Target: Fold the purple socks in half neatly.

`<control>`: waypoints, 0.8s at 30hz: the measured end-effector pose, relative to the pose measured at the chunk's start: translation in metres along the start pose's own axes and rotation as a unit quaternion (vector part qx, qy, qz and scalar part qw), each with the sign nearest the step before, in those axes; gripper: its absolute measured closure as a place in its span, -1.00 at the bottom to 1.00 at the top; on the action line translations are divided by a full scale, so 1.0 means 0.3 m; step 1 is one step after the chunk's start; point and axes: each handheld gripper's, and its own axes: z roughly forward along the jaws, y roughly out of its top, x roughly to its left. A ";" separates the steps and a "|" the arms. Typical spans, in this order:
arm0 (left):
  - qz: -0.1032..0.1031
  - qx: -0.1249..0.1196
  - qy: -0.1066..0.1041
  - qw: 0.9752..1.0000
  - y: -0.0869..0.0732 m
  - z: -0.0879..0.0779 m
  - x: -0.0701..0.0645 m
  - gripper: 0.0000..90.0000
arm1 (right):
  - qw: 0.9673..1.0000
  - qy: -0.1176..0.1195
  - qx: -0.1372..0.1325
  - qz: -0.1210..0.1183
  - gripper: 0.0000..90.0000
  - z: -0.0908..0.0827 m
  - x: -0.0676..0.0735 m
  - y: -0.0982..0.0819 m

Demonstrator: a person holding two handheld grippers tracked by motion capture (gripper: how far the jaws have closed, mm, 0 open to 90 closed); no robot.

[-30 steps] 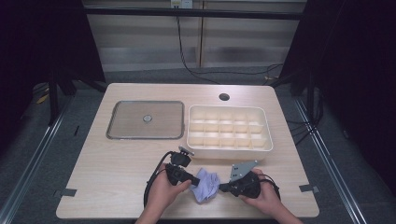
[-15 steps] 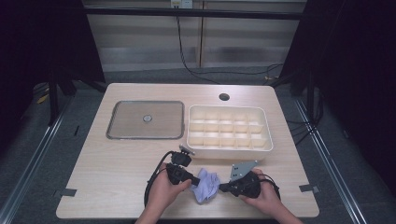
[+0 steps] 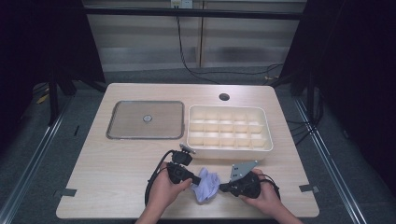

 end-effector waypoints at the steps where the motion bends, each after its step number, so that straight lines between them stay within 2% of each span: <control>1: 0.001 0.003 0.000 1.000 0.002 -0.003 0.000 0.85 | 1.000 0.000 0.000 0.000 1.00 0.000 -0.001 0.000; 2: -0.003 0.000 0.000 1.000 0.003 -0.003 -0.001 0.85 | 1.000 0.002 -0.001 0.000 1.00 0.000 -0.002 0.000; 7: 0.001 -0.003 0.004 1.000 0.003 -0.009 0.003 0.85 | 1.000 0.002 -0.004 0.003 1.00 -0.002 -0.003 -0.004; 10: 0.005 0.000 0.003 1.000 0.004 -0.014 0.006 0.86 | 1.000 -0.007 0.000 0.006 1.00 -0.007 -0.005 -0.005; 12: -0.001 -0.004 0.002 1.000 0.005 -0.014 0.003 0.86 | 1.000 -0.007 -0.002 0.009 1.00 -0.008 -0.013 -0.007; 15: 0.007 0.002 0.006 1.000 0.009 -0.022 0.004 0.86 | 1.000 -0.006 -0.006 0.016 1.00 -0.014 -0.017 -0.008; 16: 0.000 -0.006 0.006 1.000 0.009 -0.020 0.000 0.86 | 1.000 -0.005 -0.010 0.014 1.00 -0.015 -0.019 -0.007; 18: -0.002 -0.009 0.005 1.000 0.010 -0.020 -0.003 0.86 | 1.000 -0.007 -0.008 0.015 1.00 -0.018 -0.016 -0.002; 24: 0.008 -0.003 0.008 1.000 0.017 -0.026 -0.008 0.86 | 1.000 -0.005 -0.015 0.011 1.00 -0.021 -0.010 0.007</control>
